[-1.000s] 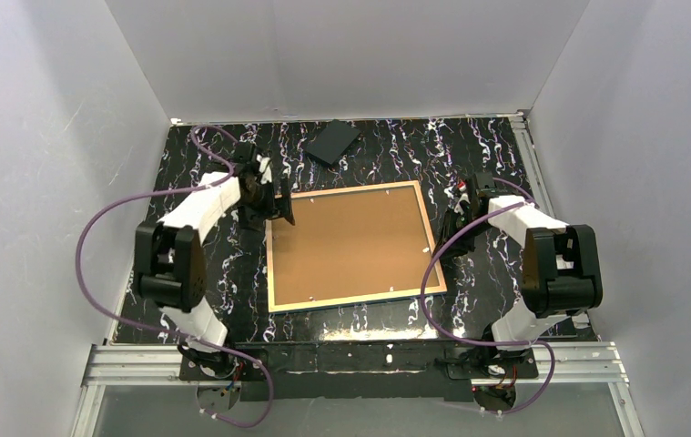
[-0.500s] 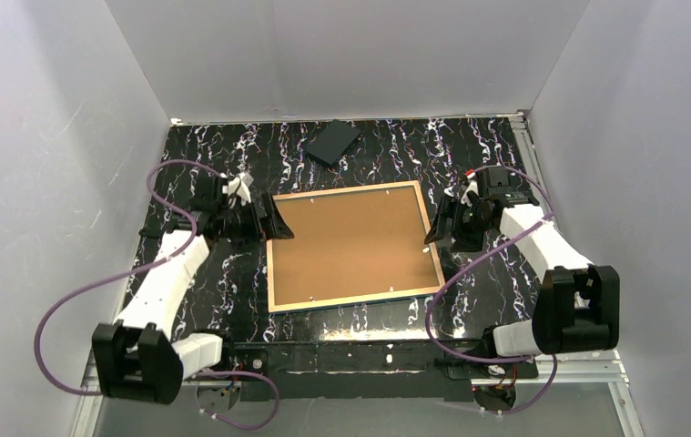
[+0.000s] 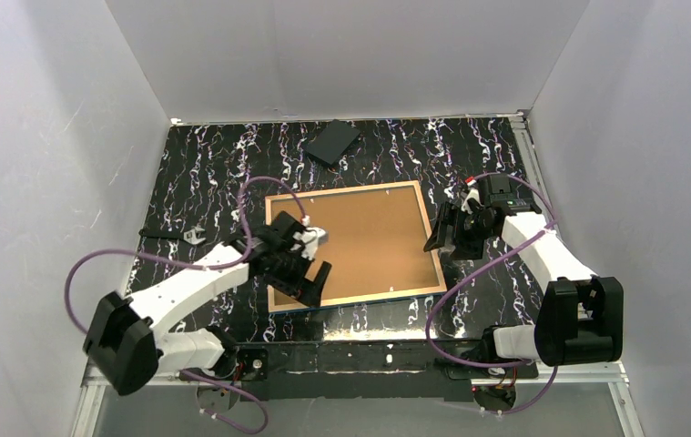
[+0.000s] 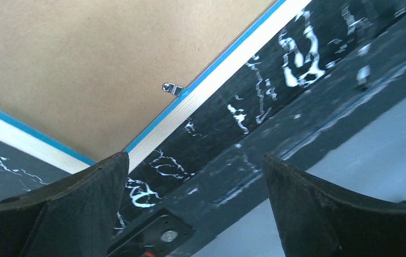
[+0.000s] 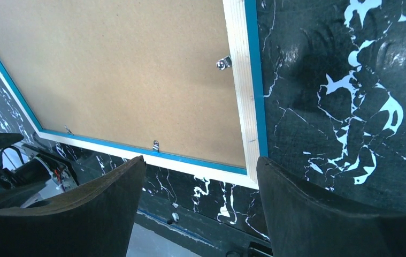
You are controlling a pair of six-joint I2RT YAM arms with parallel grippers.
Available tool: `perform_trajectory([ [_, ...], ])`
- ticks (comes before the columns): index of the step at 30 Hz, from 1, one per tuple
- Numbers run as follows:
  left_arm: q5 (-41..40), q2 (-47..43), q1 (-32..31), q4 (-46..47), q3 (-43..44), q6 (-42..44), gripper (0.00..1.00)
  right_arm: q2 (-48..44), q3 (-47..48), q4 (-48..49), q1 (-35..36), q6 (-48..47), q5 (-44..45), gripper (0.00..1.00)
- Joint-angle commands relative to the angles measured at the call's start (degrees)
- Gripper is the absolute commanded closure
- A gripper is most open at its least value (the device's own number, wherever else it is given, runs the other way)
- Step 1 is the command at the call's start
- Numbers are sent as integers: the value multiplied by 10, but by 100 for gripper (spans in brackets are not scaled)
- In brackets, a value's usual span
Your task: Put the photo into the frame
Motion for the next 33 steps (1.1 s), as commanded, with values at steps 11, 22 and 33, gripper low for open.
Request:
perform_trajectory([
  [11,-255,192,-217,-55,120,90,17,-12,-9,-6,2,-5,-12,16],
  [22,-338,281,-297,-49,133,61,31,-7,-7,-8,2,-7,-12,16],
  [33,-352,318,-311,-71,156,54,65,-9,2,-15,2,-8,-9,16],
])
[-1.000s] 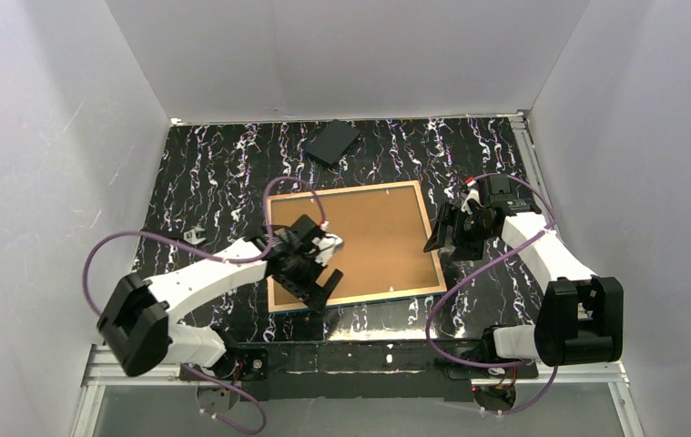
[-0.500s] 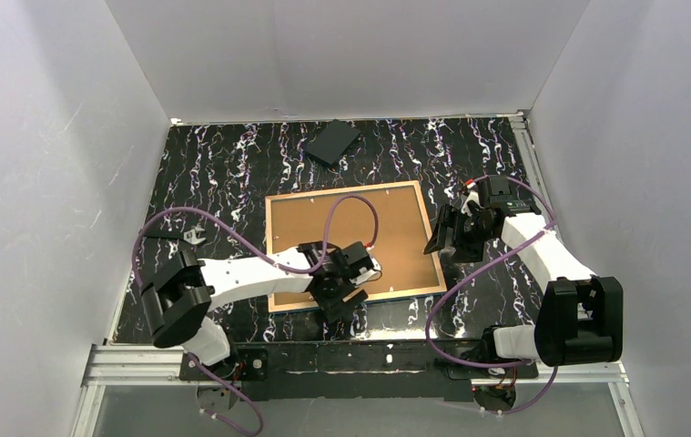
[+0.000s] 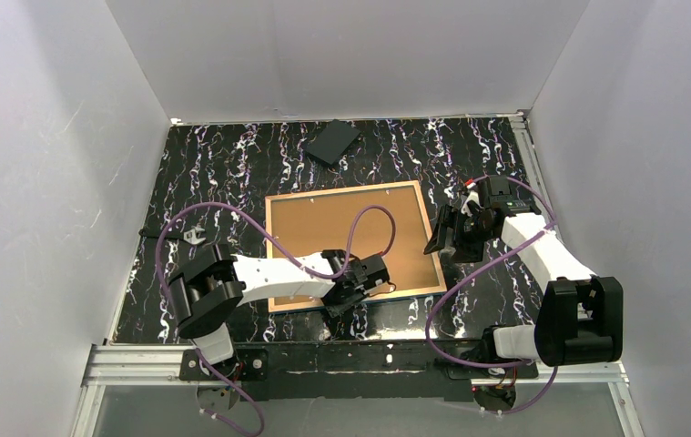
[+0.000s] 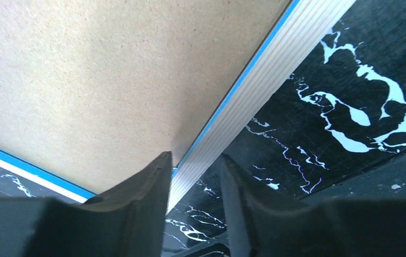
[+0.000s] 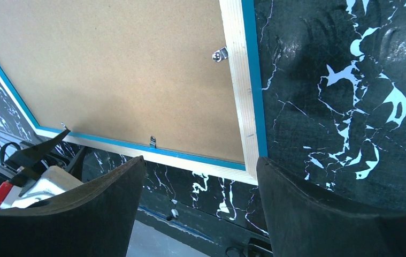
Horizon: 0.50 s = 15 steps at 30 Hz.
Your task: Put the photo into the frame
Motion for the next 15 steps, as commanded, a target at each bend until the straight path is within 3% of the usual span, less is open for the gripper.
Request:
perform_trajectory([
  [1,-20,5,-8,-70,14,-7,70,-8,13,-7,2,-8,-8,16],
  [4,-21,5,-8,-77,14,-9,84,-12,15,-10,2,-7,-7,16],
  [8,-19,3,-8,-75,9,-8,84,-21,10,-13,1,-7,-11,16],
  [10,-21,3,-8,-76,9,-7,75,-23,8,-15,0,-9,-10,16],
  [12,-20,1,-8,-73,8,-8,59,-24,5,-15,1,-9,-12,16],
  [15,-14,-4,-8,-58,-2,-4,52,-21,4,-13,1,-9,-17,16],
])
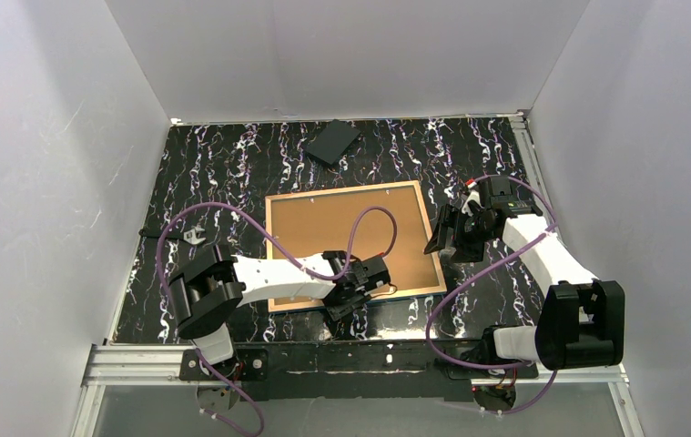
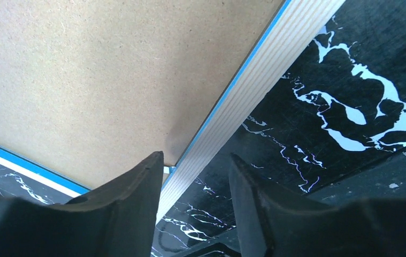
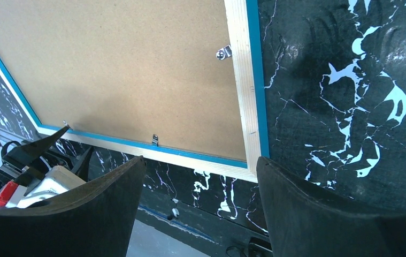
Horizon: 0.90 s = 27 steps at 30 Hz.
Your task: Put the photo into the frame
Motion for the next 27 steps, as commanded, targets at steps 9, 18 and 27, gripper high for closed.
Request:
perform_trajectory([
  [9,26,-2,3,-17,-36,13,62,-3,2,-8,1,-8,-18,17],
  [18,30,-7,5,-39,-26,6,86,-10,-3,-6,1,6,-25,17],
  [27,9,-72,18,-130,33,21,98,-27,-9,-28,-3,32,-24,15],
])
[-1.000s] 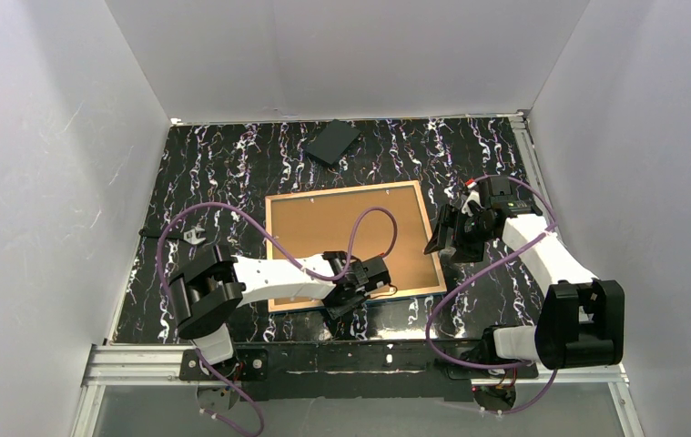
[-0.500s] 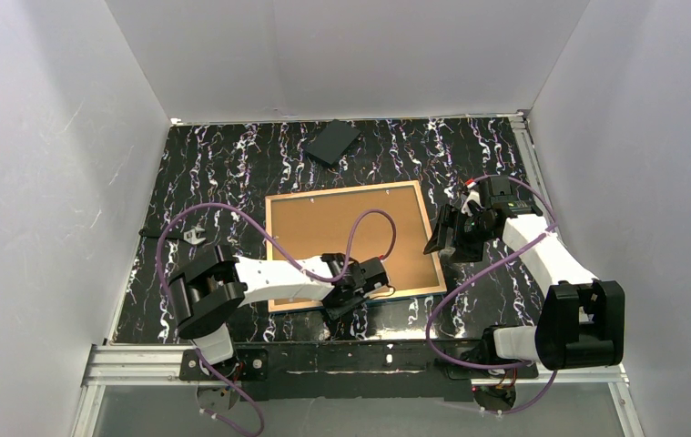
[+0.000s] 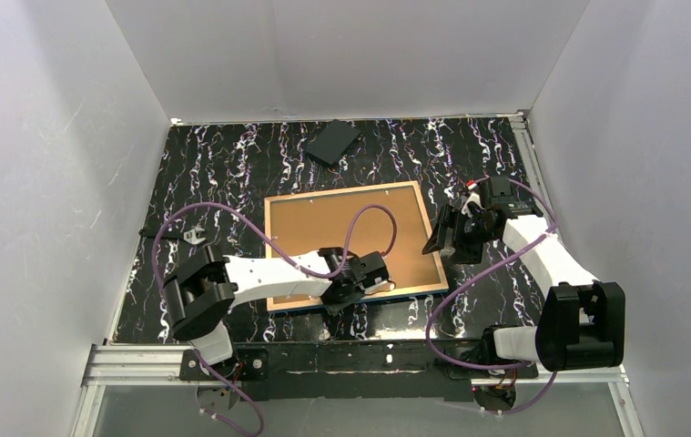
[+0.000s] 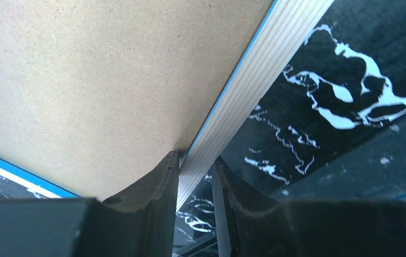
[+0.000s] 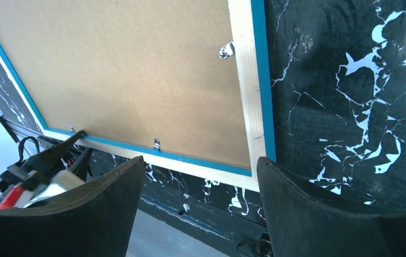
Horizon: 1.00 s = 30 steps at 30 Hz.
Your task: Put the photo into the frame
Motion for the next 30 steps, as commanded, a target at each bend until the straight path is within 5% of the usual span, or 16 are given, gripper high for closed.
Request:
perform_trajectory([
  [1,-18,-75,11,-125,29,-1,100,-28,-6,-31,-7,17,0,15],
  [11,-32,-162,21,-141,16,15,100,-37,-62,2,-46,37,-147,13],
  [19,-30,-167,22,-139,15,19,100,-35,-171,172,-48,151,-333,20],
  [24,-35,-173,22,-137,13,18,98,-50,-164,176,-48,169,-343,43],
  [26,-36,-177,22,-133,11,18,93,-56,-160,174,-48,175,-343,60],
  [30,-32,-186,22,-133,23,22,44,-74,-155,171,-48,194,-350,93],
])
